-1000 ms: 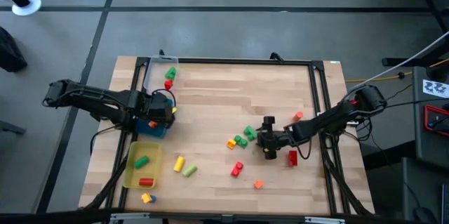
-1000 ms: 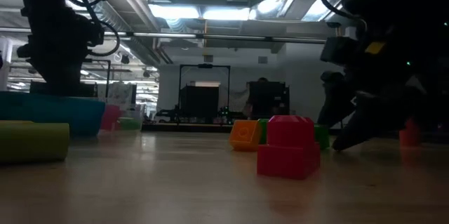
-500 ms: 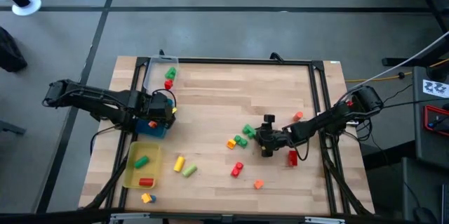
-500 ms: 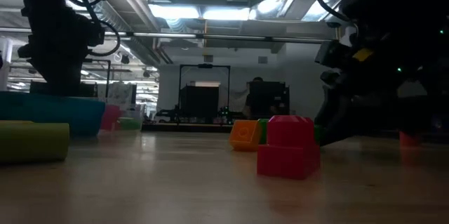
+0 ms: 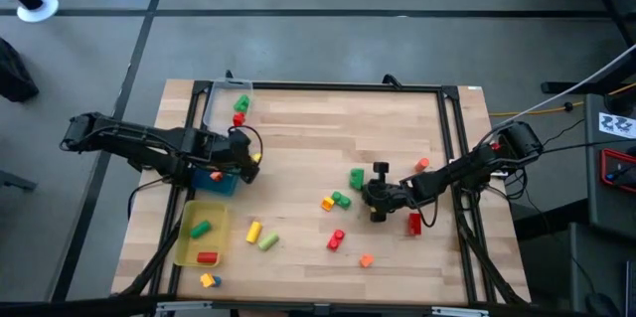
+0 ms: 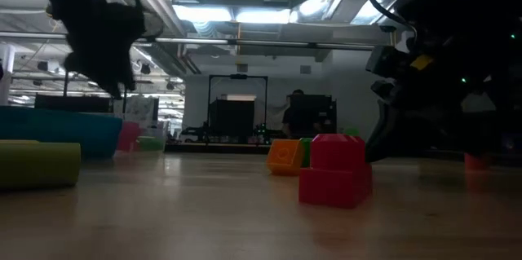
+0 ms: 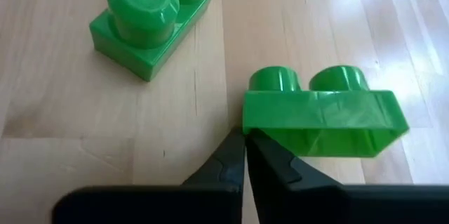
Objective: Sort blocks by size
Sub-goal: Put the top green 2 stud game piece into the transparent bin
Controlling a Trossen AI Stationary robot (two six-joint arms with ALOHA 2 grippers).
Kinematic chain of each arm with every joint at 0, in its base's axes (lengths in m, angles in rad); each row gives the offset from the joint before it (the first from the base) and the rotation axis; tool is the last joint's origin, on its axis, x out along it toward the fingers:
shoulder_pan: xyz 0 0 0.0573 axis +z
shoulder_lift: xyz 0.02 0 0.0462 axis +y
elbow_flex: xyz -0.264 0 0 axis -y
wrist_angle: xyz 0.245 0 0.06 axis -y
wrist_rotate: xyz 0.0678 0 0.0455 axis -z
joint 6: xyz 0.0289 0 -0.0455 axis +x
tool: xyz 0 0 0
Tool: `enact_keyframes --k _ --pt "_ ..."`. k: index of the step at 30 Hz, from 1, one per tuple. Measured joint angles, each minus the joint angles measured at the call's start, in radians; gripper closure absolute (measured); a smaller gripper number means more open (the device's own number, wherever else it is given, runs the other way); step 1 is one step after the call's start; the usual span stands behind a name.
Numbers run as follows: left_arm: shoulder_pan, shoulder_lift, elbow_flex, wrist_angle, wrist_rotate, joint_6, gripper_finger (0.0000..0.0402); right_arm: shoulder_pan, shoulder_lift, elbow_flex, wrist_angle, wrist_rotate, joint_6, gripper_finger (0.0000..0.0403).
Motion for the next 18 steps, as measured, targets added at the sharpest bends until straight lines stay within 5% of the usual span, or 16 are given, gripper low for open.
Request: enact_keyframes --k 9,18 --pt "0.000 0.000 0.000 0.262 -0.002 0.168 0.0178 0.000 0.000 0.000 0.015 0.010 -0.010 0.0394" --pt "0.000 0.041 0.000 0.700 -0.012 0.344 0.0178 -0.008 0.000 0.093 0.078 0.017 -0.292 0.0398"
